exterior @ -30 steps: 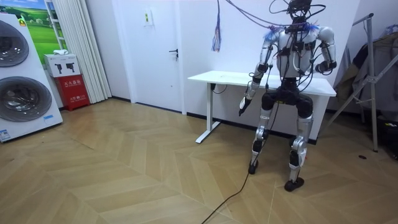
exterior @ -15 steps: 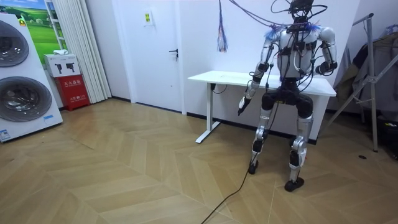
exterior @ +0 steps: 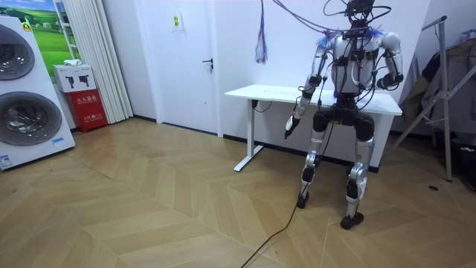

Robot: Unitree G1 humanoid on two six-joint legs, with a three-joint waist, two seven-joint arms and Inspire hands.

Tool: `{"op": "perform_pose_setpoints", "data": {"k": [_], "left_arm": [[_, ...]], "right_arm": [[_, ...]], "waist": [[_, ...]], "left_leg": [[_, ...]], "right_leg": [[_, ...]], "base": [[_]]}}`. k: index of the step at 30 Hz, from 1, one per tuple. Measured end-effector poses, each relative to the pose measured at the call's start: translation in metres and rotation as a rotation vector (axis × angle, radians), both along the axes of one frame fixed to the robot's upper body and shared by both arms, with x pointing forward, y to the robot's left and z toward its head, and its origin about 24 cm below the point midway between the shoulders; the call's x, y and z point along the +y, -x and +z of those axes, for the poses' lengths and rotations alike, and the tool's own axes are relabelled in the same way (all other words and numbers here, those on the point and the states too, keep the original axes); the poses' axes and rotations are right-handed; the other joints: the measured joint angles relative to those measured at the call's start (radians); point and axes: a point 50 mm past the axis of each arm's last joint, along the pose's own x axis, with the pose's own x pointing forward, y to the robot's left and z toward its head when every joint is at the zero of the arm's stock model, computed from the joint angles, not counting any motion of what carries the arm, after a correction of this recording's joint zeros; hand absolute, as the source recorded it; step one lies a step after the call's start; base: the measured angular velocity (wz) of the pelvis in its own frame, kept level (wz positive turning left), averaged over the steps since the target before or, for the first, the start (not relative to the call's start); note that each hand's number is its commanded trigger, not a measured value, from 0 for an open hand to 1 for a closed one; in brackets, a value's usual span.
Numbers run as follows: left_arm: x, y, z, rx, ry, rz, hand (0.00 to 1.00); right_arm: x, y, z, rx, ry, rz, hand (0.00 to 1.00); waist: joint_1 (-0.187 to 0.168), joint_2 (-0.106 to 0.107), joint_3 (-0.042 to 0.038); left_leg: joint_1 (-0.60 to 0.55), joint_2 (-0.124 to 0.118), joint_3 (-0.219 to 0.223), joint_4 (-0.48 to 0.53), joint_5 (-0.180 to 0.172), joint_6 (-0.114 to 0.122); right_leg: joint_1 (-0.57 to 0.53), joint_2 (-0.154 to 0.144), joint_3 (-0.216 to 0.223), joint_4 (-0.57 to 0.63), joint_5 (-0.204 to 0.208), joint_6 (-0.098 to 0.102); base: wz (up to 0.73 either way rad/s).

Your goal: Wipe table

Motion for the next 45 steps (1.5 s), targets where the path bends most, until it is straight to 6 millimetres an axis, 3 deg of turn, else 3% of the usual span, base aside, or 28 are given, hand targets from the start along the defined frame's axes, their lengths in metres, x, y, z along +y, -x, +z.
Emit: {"op": "perform_pose_setpoints", "data": {"k": [4, 8, 9, 11, 12, 25, 26, 27, 45], "left_arm": [[0.0, 0.002, 0.0, -0.001, 0.0, 0.004, 0.0], [0.001, 0.0, 0.001, -0.01, -0.002, 0.004, 0.0], [0.002, 0.001, 0.001, -0.012, -0.005, 0.004, 0.0], [0.002, 0.0, 0.002, -0.023, -0.009, 0.001, 0.0], [0.002, -0.001, 0.002, -0.032, -0.01, -0.001, 0.0], [0.003, -0.005, 0.003, -0.054, -0.014, -0.006, 0.0], [0.003, -0.005, 0.003, -0.054, -0.014, -0.006, 0.0], [0.002, -0.005, 0.003, -0.054, -0.014, -0.007, 0.0], [0.002, -0.004, 0.003, -0.052, 0.001, -0.014, 0.0]], "right_arm": [[-0.005, 0.0, 0.006, -0.028, 0.002, -0.002, 0.0], [-0.017, -0.004, 0.023, -0.131, -0.037, -0.052, 0.0], [-0.021, -0.004, 0.024, -0.147, -0.042, -0.069, 0.23], [-0.025, -0.004, 0.025, -0.158, -0.047, -0.084, 0.9], [-0.027, -0.004, 0.026, -0.163, -0.048, -0.089, 1.0], [-0.029, -0.003, 0.028, -0.184, -0.056, -0.075, 1.0], [-0.029, -0.002, 0.028, -0.183, -0.057, -0.074, 0.64], [-0.029, -0.002, 0.028, -0.182, -0.058, -0.073, 0.0], [-0.03, 0.007, 0.018, -0.128, -0.062, -0.079, 0.0]], "waist": [[-0.009, -0.004, -0.0033], [-0.023, 0.0, -0.0004], [-0.026, 0.002, 0.0002], [-0.032, 0.003, -0.0003], [-0.035, 0.004, 0.0001], [-0.052, 0.008, -0.0022], [-0.052, 0.008, -0.0022], [-0.052, 0.008, -0.0025], [-0.047, 0.011, -0.0021]], "left_leg": [[-0.016, -0.001, -0.013, 0.007, 0.0, 0.0], [-0.015, -0.003, -0.021, 0.018, 0.0, 0.001], [-0.014, -0.004, -0.021, 0.019, 0.0, 0.001], [-0.014, -0.004, -0.022, 0.019, -0.001, 0.001], [-0.014, -0.004, -0.022, 0.019, -0.001, 0.001], [-0.011, -0.004, -0.02, 0.024, -0.001, 0.001], [-0.011, -0.004, -0.02, 0.023, -0.001, 0.001], [-0.01, -0.004, -0.02, 0.023, -0.001, 0.001], [0.004, -0.004, -0.02, 0.009, -0.001, 0.001]], "right_leg": [[-0.004, 0.0, -0.015, 0.0, 0.0, 0.0], [0.001, -0.003, -0.025, 0.002, 0.0, 0.0], [0.006, -0.004, -0.026, 0.002, 0.0, 0.0], [0.009, -0.004, -0.028, 0.002, 0.0, 0.0], [0.009, -0.004, -0.028, 0.002, 0.0, 0.0], [0.011, -0.004, -0.025, 0.002, 0.0, 0.0], [0.011, -0.004, -0.025, 0.002, 0.0, 0.0], [0.011, -0.004, -0.025, 0.002, 0.0, 0.0], [0.02, -0.004, -0.024, 0.002, 0.0, 0.001]], "base": [[0.1], [0.07], [0.0], [0.0], [0.0], [0.0], [0.0], [0.0], [0.0]]}}
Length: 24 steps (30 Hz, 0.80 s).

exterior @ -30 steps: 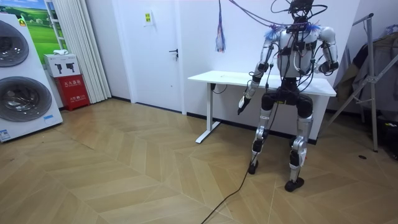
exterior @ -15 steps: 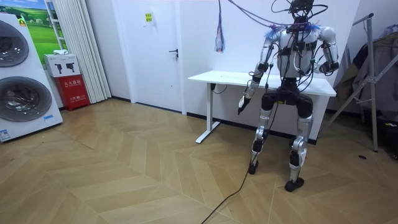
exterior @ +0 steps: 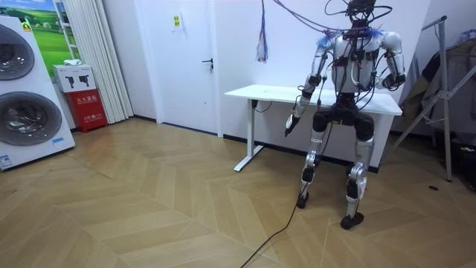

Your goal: Wipe table

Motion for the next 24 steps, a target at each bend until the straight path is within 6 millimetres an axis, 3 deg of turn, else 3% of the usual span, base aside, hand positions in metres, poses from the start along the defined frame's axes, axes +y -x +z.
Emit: {"op": "perform_pose_setpoints", "data": {"k": [13, 19, 24], "left_arm": [[0.001, 0.003, 0.001, -0.011, -0.006, 0.001, 0.0], [0.004, 0.012, 0.001, 0.007, -0.015, 0.028, 0.0], [0.012, 0.025, 0.003, 0.019, -0.033, 0.087, 0.0]], "right_arm": [[-0.004, 0.0, 0.001, -0.008, 0.005, -0.011, 0.0], [-0.026, 0.002, 0.006, -0.065, -0.029, -0.102, 0.0], [-0.067, 0.012, -0.01, -0.035, -0.108, -0.314, 0.0]], "waist": [[-0.01, 0.003, 0.0043], [-0.027, -0.002, 0.0018], [-0.043, -0.005, -0.0036]], "left_leg": [[0.016, 0.0, 0.001, -0.002, 0.0, 0.0], [0.017, -0.002, -0.006, -0.002, 0.0, 0.0], [0.02, -0.003, -0.012, 0.0, 0.0, 0.0]], "right_leg": [[0.014, 0.0, -0.001, 0.0, -0.001, 0.001], [0.022, 0.0, -0.002, -0.002, -0.002, 0.003], [0.028, 0.0, -0.001, -0.002, -0.005, 0.007]], "base": [[0.0], [0.03], [0.03]]}}
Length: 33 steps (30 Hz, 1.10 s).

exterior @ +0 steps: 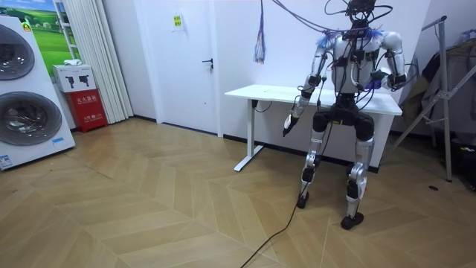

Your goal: Wipe table

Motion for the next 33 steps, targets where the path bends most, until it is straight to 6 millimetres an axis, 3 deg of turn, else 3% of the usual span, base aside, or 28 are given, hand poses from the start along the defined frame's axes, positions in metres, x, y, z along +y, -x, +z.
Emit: {"op": "perform_pose_setpoints", "data": {"k": [6, 10, 14, 18, 21, 26, 31, 33], "left_arm": [[0.005, 0.009, 0.001, 0.016, -0.014, 0.044, 0.0], [0.005, 0.013, 0.001, 0.042, -0.019, 0.058, 0.0], [0.004, 0.014, 0.0, 0.048, -0.013, 0.069, 0.0], [0.005, 0.014, 0.001, 0.045, -0.031, 0.09, 0.0], [0.008, 0.017, 0.002, 0.049, -0.042, 0.111, 0.0], [0.008, 0.03, 0.002, 0.076, -0.05, 0.139, 0.0], [0.002, 0.034, 0.0, 0.086, -0.036, 0.149, 0.0], [-0.001, 0.035, -0.001, 0.088, -0.028, 0.152, 0.0]], "right_arm": [[-0.036, 0.032, -0.048, 0.19, -0.157, -0.261, 0.0], [-0.052, 0.043, -0.056, 0.195, -0.28, -0.413, 0.0], [-0.071, 0.058, -0.062, 0.13, -0.417, -0.617, 0.0], [-0.077, 0.078, -0.081, 0.143, -0.567, -0.803, 0.0], [-0.081, 0.11, -0.106, 0.192, -0.714, -1.032, 0.0], [-0.093, 0.151, -0.12, 0.209, -0.787, -1.266, 0.0], [-0.085, 0.188, -0.135, 0.288, -0.792, -1.418, 0.0], [-0.078, 0.203, -0.142, 0.317, -0.821, -1.501, 0.0]], "waist": [[-0.02, 0.0, -0.0007], [-0.034, 0.002, -0.0015], [-0.045, 0.001, -0.0035], [-0.049, 0.001, -0.0052], [-0.051, 0.002, -0.0053], [-0.078, 0.011, -0.0036], [-0.095, 0.019, -0.0043], [-0.106, 0.034, -0.0102]], "left_leg": [[0.011, -0.004, 0.0, -0.002, 0.0, 0.001], [0.011, -0.004, 0.0, 0.0, 0.0, 0.0], [0.013, -0.007, 0.006, 0.001, 0.0, 0.0], [0.01, -0.01, 0.008, 0.01, -0.002, 0.002], [0.01, -0.011, 0.008, 0.01, -0.005, 0.002], [0.01, -0.011, 0.0, 0.018, -0.014, 0.002], [0.008, -0.011, 0.0, 0.021, -0.015, 0.003], [0.01, -0.011, 0.001, 0.023, -0.016, 0.003]], "right_leg": [[0.015, -0.003, 0.005, 0.0, -0.001, 0.002], [0.015, -0.004, 0.009, 0.0, -0.007, 0.01], [0.014, -0.004, 0.052, -0.001, -0.013, 0.014], [0.018, -0.004, 0.052, -0.013, -0.013, 0.014], [0.019, -0.004, 0.052, -0.013, -0.013, 0.014], [0.032, -0.004, 0.039, -0.016, -0.013, 0.014], [0.031, -0.004, 0.039, -0.015, -0.013, 0.014], [0.031, -0.005, 0.046, -0.015, -0.014, 0.015]], "base": [[0.0], [0.0], [-0.03], [-0.01], [0.0], [0.06], [0.0], [0.0]]}}
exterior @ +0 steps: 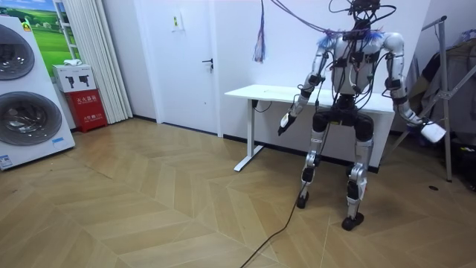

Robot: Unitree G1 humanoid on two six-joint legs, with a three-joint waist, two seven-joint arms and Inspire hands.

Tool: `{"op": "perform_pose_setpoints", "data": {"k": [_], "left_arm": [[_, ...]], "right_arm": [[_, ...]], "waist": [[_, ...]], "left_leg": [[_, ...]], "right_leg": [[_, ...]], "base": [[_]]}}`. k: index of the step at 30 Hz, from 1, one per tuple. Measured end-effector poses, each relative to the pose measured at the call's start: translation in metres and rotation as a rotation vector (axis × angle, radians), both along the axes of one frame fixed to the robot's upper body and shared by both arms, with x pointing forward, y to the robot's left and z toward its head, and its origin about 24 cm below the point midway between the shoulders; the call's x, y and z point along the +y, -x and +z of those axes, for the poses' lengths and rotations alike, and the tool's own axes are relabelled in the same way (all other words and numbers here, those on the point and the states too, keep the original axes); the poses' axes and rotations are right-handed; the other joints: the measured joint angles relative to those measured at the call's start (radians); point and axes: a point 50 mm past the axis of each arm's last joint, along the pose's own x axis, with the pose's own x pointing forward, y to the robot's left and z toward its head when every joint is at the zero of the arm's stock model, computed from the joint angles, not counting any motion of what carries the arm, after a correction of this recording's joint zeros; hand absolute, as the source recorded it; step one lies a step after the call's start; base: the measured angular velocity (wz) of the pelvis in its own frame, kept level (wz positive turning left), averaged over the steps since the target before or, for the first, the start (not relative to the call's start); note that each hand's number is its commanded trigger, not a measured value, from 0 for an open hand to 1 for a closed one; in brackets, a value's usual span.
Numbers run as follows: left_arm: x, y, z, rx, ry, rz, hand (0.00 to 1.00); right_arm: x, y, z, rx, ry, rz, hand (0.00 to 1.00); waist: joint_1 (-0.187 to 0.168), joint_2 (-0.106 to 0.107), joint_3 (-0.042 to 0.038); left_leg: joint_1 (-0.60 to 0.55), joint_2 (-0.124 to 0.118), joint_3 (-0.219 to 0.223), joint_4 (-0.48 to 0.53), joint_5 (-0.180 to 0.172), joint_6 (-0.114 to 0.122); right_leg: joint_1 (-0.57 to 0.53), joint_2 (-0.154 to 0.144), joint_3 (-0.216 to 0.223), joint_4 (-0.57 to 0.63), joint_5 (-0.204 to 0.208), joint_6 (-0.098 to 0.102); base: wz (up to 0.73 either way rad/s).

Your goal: Wipe table

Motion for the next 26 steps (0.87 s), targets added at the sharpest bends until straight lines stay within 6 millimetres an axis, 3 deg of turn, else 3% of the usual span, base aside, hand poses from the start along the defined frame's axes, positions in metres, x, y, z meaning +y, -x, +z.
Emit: {"op": "perform_pose_setpoints", "data": {"k": [5, 9, 13, 16, 21, 26], "left_arm": [[0.0, 0.007, 0.0, 0.017, -0.002, 0.01, 0.0], [-0.001, 0.009, -0.001, 0.023, 0.01, 0.026, 0.0], [-0.003, 0.011, -0.002, 0.057, 0.028, 0.027, 0.0], [-0.004, 0.011, -0.003, 0.078, 0.043, -0.009, 0.0], [-0.009, 0.009, -0.006, 0.133, 0.056, -0.065, 0.0], [-0.013, 0.004, -0.009, 0.153, 0.069, -0.078, 0.0]], "right_arm": [[0.01, 0.021, -0.007, 0.056, -0.055, -0.067, 0.0], [0.018, 0.038, -0.014, 0.109, -0.134, -0.124, 0.0], [0.025, 0.047, -0.02, 0.14, -0.244, -0.068, 0.0], [0.034, 0.056, -0.026, 0.217, -0.362, 0.051, 0.0], [0.048, 0.053, -0.033, 0.402, -0.527, 0.392, 0.0], [0.049, 0.026, -0.036, 0.511, -0.51, 0.662, 0.0]], "waist": [[-0.031, 0.0, -0.0018], [-0.024, -0.015, -0.004], [-0.033, -0.026, -0.002], [-0.019, -0.024, -0.0018], [0.006, -0.017, -0.0016], [0.007, -0.016, -0.001]], "left_leg": [[-0.005, -0.002, -0.002, 0.01, -0.002, 0.0], [-0.007, -0.006, 0.003, 0.01, -0.004, 0.001], [-0.015, -0.008, -0.005, 0.014, -0.006, 0.001], [-0.004, -0.008, -0.009, 0.012, -0.007, 0.0], [-0.004, -0.008, -0.016, 0.014, -0.01, -0.006], [-0.017, -0.009, -0.031, 0.034, -0.015, -0.005]], "right_leg": [[-0.002, -0.002, 0.006, 0.001, -0.013, -0.002], [-0.013, -0.001, 0.041, 0.005, -0.022, -0.002], [-0.003, -0.001, 0.031, 0.005, -0.022, -0.002], [0.002, -0.001, 0.032, 0.007, -0.022, -0.002], [0.003, 0.0, 0.034, 0.018, -0.022, -0.002], [0.003, 0.0, 0.016, 0.017, -0.022, -0.002]], "base": [[0.02], [-0.03], [0.07], [0.02], [0.02], [0.09]]}}
